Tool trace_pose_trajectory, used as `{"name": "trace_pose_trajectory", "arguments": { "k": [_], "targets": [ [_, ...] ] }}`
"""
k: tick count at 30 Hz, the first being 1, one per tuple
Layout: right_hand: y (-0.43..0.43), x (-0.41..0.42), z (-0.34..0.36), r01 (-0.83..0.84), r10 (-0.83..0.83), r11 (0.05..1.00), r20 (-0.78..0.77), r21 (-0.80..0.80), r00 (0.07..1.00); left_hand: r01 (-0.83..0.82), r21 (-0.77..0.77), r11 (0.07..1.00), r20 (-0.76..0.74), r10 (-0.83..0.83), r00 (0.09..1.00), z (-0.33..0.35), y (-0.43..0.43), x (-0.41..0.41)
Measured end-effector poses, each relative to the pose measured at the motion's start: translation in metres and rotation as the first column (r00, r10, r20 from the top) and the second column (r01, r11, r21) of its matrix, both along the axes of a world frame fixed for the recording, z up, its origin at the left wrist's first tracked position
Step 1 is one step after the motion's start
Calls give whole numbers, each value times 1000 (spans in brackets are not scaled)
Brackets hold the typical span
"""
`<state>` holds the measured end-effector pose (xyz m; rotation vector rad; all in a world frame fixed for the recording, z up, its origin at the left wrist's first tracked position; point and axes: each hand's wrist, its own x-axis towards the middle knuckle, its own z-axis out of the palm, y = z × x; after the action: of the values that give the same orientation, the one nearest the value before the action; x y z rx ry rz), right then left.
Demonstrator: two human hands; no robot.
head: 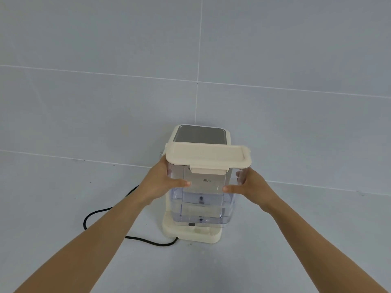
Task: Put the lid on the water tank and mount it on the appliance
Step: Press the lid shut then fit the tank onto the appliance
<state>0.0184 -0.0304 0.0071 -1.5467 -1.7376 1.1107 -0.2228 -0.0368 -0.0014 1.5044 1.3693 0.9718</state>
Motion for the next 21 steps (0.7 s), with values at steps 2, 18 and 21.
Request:
{"name": "trace_pose_trajectory", "arguments": {
  "k": [2,18,21],
  "targets": [
    [4,-4,-3,14,-14,1000,5,-1,1000,3,-3,1000,-3,-3,1000,0,3,-4],
    [11,-17,-18,28,-28,1000,-76,0,997,-21,-54,998,-1,21,1000,-3,8,-18],
    [11,-20,-18,41,-41,999,-83,5,996,-1,-57,998,7,1,1000,0,10,-20]
  ]
}}
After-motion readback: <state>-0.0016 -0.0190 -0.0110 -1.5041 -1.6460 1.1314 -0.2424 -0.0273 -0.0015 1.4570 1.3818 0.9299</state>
